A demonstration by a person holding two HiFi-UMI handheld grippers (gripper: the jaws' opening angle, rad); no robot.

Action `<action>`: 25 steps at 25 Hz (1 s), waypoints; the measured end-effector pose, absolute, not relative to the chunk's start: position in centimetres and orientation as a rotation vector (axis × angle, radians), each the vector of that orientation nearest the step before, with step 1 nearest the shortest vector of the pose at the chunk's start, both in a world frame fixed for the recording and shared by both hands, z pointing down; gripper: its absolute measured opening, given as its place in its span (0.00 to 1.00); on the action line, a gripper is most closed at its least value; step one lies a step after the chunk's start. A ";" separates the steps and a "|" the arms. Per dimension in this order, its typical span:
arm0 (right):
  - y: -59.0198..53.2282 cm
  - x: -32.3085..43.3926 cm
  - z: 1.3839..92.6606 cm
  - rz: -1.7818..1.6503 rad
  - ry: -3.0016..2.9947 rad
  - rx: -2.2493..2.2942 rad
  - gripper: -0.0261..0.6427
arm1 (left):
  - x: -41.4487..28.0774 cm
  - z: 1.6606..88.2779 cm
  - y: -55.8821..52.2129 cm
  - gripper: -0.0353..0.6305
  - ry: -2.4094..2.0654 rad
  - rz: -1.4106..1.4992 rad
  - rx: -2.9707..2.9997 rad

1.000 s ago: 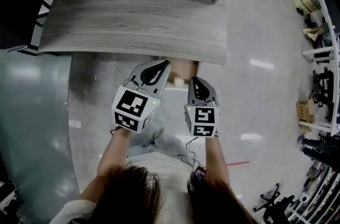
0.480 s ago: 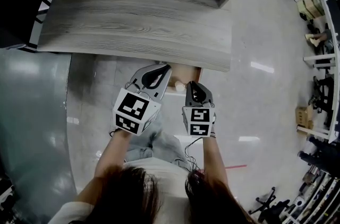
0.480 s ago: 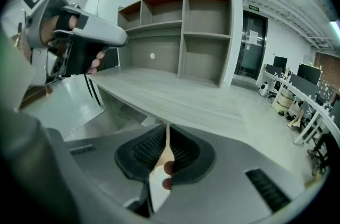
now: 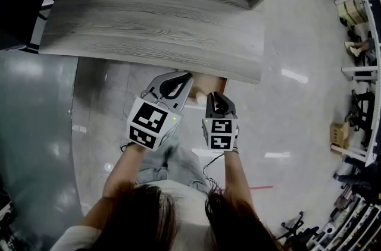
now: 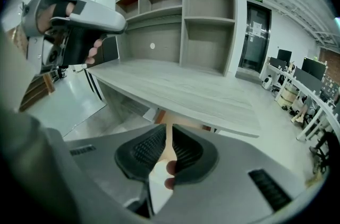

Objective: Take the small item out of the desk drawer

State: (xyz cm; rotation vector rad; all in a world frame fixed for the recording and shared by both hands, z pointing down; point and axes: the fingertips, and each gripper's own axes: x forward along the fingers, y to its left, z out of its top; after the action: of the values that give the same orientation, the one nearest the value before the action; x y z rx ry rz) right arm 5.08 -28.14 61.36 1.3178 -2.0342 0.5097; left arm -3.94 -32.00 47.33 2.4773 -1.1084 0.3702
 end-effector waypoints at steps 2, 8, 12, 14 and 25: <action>-28.2 5.0 62.0 0.522 -2.031 1.313 0.08 | -4.0 47.9 -32.0 0.08 -1.105 0.379 2.471; -28.6 5.2 64.2 0.547 -2.003 1.295 0.08 | -3.8 49.1 -32.3 0.08 -1.094 0.393 2.458; -28.4 5.0 65.7 0.564 -1.981 1.280 0.08 | -4.0 49.8 -32.3 0.08 -1.084 0.397 2.456; -28.3 4.8 66.3 0.572 -1.974 1.275 0.08 | -4.2 50.2 -32.4 0.08 -1.081 0.399 2.454; -28.4 4.5 69.2 0.615 -1.947 1.239 0.10 | -4.1 51.8 -32.8 0.08 -1.063 0.420 2.441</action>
State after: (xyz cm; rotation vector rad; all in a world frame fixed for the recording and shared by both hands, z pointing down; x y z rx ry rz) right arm 4.48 -28.44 69.25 1.2391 -1.9467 0.6149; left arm -4.06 -32.79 51.83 2.4407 -1.0631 0.4203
